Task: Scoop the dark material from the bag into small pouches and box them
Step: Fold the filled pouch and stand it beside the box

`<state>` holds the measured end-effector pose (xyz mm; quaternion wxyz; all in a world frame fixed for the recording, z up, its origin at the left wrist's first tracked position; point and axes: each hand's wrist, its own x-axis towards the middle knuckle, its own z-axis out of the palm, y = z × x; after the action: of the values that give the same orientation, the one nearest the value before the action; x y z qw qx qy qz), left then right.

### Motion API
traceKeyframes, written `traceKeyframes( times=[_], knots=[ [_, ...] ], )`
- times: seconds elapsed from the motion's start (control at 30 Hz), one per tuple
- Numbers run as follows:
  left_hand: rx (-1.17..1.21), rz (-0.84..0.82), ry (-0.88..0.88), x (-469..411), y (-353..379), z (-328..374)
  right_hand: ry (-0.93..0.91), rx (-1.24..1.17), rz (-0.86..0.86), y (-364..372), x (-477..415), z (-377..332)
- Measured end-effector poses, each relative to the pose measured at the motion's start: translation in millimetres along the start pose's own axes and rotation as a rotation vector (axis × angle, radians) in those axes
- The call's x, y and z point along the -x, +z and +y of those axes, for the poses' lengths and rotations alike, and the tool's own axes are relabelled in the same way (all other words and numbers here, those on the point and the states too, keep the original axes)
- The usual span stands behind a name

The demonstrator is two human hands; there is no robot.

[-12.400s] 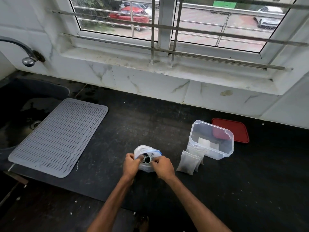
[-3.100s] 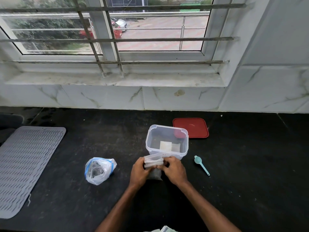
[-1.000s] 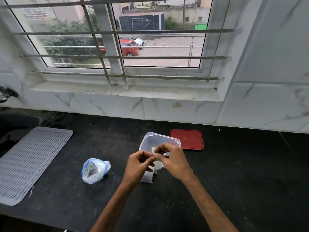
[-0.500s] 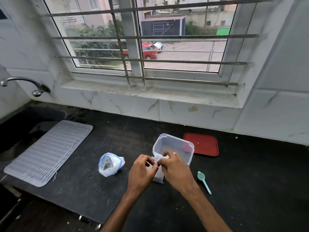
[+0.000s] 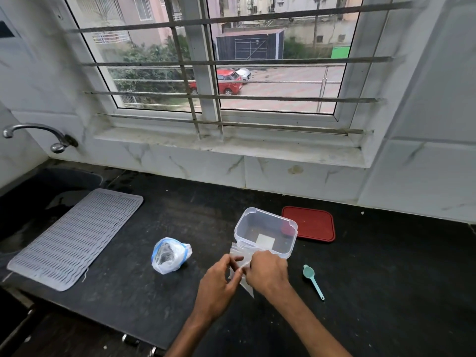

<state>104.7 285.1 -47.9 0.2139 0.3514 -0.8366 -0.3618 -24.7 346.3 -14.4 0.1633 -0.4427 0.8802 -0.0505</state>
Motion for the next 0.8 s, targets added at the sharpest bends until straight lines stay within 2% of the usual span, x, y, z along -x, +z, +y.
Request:
traceKeyframes(
  times=[0.2, 0.27, 0.37, 0.47, 0.63, 0.8],
  knots=[
    [0.286, -0.147, 0.029, 0.8, 1.6, -8.2, -0.008, 0.06, -0.023, -8.3, -3.3, -5.3],
    [0.234, -0.226, 0.058, -4.6, 0.9, -20.5, -0.008, 0.095, -0.031, -7.6, -6.4, -5.6],
    [-0.012, -0.276, 0.164, -15.4, 3.1, -28.2, -0.02, 0.107, -0.043, -7.9, -8.5, -9.9],
    [-0.114, -0.217, 0.222, -21.0, 9.7, -18.3, -0.065, 0.077, -0.063, -10.0, -8.9, -17.3],
    [0.05, 0.011, 0.091, -20.4, 17.4, -15.3, -0.097, -0.137, -0.079, -8.8, -11.3, -17.2],
    [0.081, 0.047, 0.023, -25.2, 16.4, -27.3, -0.222, -0.34, -0.304, -8.9, -20.4, 2.0]
  ],
)
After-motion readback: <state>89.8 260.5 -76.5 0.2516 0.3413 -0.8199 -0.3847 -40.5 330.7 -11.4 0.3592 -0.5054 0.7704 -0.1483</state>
